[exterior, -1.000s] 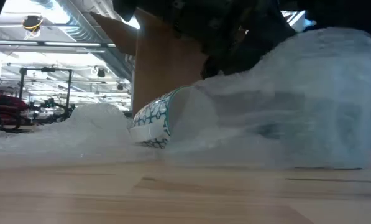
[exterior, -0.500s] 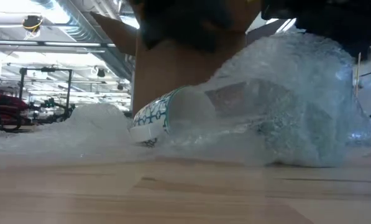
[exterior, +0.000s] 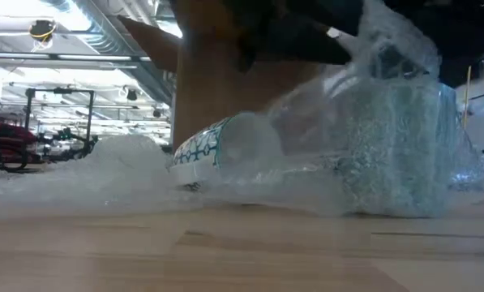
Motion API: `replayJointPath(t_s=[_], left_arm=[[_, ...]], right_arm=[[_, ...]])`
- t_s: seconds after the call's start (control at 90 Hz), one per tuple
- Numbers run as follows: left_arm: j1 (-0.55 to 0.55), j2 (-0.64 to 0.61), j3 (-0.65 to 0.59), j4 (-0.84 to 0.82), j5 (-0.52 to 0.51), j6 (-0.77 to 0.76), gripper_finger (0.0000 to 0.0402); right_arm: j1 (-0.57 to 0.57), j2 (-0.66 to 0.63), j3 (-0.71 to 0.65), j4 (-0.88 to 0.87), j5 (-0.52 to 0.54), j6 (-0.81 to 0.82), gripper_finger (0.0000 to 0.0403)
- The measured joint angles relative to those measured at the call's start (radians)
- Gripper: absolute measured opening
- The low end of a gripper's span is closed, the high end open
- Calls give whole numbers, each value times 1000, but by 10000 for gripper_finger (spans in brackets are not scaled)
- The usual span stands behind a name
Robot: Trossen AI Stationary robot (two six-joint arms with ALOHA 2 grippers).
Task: Wrap mug
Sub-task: Wrap the green mug with the right transparent bubble wrap
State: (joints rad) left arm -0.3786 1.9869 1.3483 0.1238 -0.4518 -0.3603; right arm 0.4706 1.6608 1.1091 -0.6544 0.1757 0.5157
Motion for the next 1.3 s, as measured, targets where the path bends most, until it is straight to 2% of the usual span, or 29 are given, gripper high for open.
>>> replayJointPath(t_s=[0.167, 0.278, 0.511, 0.622, 0.733, 0.789, 0.867, 1.133, 1.2, 1.3], left_arm=[[43, 70, 0, 86, 88, -26, 153], [48, 97, 4, 109, 95, -52, 153], [40, 93, 3, 109, 98, -28, 153], [40, 93, 2, 109, 101, -28, 153], [40, 93, 2, 108, 102, -24, 153], [39, 94, 2, 108, 103, -22, 153], [38, 94, 2, 107, 104, -22, 153], [30, 95, 1, 110, 108, 5, 153], [30, 95, 6, 106, 112, 2, 153], [30, 96, 12, 103, 114, 1, 153]], right_arm=[[0, 0, 0, 1, 3, -1, 152], [0, 0, 24, -45, -13, -2, 152], [15, -3, 218, -382, -70, -11, 152], [16, -6, 310, -457, -27, -25, 152], [25, -15, 336, -366, 81, -55, 152], [28, -14, 317, -294, 131, -80, 152], [33, -8, 258, -215, 135, -87, 152], [34, -8, -17, -5, 53, 29, 152], [33, -13, -55, 35, 27, 32, 152], [23, -20, -39, 0, -2, 41, 152]])
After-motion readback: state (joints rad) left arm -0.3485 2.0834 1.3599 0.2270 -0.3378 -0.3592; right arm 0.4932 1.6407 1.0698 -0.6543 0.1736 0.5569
